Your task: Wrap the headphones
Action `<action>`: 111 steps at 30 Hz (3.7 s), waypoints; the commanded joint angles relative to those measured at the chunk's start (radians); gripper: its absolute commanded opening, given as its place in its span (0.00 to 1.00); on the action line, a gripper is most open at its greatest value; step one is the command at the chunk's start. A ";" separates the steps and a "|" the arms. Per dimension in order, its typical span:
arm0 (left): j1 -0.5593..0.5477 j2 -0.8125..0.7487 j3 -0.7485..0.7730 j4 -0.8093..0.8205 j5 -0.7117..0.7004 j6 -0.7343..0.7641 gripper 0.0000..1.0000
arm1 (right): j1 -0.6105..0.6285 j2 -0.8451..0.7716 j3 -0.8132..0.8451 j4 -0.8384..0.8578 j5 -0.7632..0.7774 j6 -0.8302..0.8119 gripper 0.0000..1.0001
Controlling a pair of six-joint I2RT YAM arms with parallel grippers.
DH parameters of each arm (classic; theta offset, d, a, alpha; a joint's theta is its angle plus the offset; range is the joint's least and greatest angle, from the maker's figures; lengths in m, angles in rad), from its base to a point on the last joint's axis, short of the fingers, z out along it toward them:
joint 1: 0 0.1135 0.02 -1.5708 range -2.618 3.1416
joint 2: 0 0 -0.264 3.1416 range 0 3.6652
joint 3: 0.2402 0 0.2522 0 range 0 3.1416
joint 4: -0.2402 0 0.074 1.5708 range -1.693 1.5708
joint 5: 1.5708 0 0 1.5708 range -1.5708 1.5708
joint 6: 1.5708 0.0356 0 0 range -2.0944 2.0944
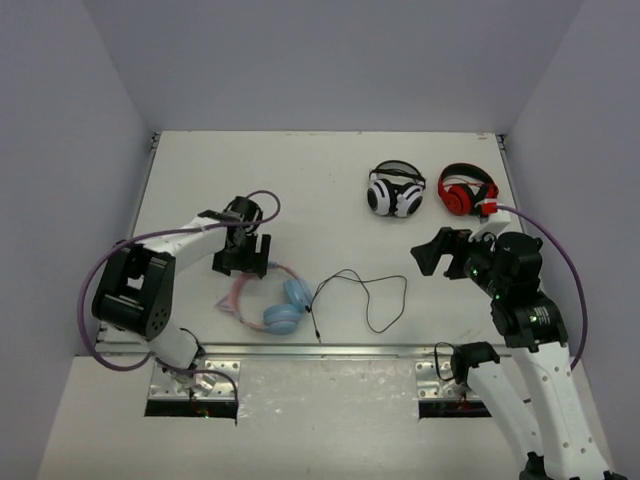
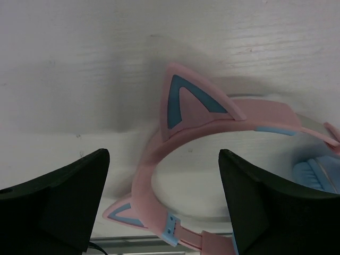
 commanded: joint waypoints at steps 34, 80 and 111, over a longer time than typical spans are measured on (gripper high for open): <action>-0.217 -0.514 0.235 -0.196 -0.292 -0.295 0.00 | 0.013 0.190 -0.218 0.652 -0.552 0.034 0.99; -0.219 -0.699 0.858 -0.178 -0.423 -0.328 0.00 | 0.442 0.490 -0.294 1.034 0.017 -0.090 0.18; -0.220 -0.623 0.739 -0.132 -0.235 -0.315 0.00 | 0.442 0.510 0.089 0.815 -0.232 -0.181 0.97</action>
